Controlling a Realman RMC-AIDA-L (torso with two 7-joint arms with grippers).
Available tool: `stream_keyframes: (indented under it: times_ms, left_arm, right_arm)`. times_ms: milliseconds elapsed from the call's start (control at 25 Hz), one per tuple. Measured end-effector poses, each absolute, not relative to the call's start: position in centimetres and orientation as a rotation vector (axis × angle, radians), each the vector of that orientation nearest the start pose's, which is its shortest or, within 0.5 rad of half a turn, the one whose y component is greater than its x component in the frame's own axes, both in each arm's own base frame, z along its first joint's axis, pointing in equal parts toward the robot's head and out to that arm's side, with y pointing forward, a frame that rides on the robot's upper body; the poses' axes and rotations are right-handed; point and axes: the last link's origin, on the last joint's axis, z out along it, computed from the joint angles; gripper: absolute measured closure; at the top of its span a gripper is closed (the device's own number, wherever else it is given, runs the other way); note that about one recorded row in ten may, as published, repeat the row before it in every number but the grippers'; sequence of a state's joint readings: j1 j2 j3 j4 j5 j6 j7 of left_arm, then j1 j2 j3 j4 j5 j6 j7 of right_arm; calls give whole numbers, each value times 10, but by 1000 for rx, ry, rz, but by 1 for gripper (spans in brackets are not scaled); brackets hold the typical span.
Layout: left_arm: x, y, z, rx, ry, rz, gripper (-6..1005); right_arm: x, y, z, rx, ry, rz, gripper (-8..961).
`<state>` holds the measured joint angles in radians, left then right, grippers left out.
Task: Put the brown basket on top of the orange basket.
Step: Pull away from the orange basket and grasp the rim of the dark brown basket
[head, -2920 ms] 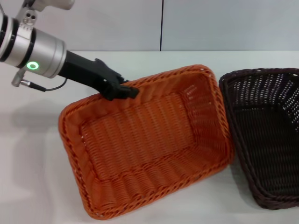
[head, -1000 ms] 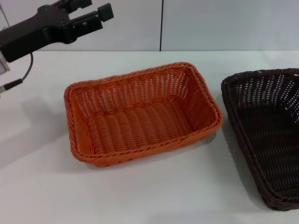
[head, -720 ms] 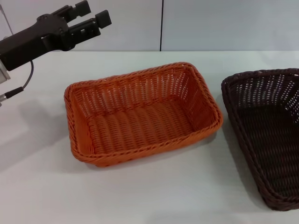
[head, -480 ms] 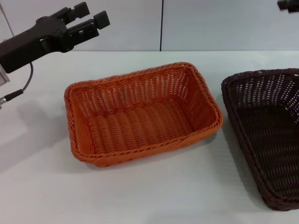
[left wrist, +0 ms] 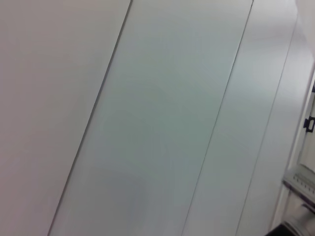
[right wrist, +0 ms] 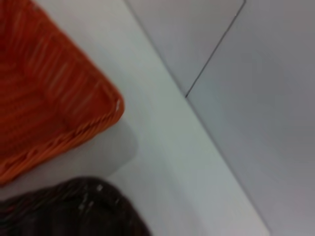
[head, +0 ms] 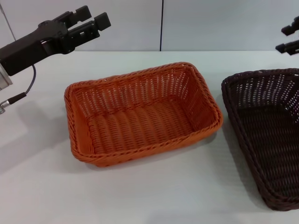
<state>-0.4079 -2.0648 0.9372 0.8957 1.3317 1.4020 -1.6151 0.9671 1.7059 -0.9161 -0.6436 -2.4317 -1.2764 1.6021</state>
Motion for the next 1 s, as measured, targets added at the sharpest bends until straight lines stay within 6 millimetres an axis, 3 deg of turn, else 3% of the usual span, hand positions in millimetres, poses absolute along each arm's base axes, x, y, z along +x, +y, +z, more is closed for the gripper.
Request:
stream_keyframes:
  times_ms: [320,600,1000]
  left_arm:
    - [-210,359,73,-2279,-663,-1272,152]
    - [-207,362,75,-2268,-659,-1290,152]
    - [-213,365,75,-2242,-688,-1280,152]
  right_arm:
    - [220,473,122,-2621,119,-447,453]
    - [217,462,118,-2668,79,-364,471]
    - [209,418,127,-2879,88,-270,508]
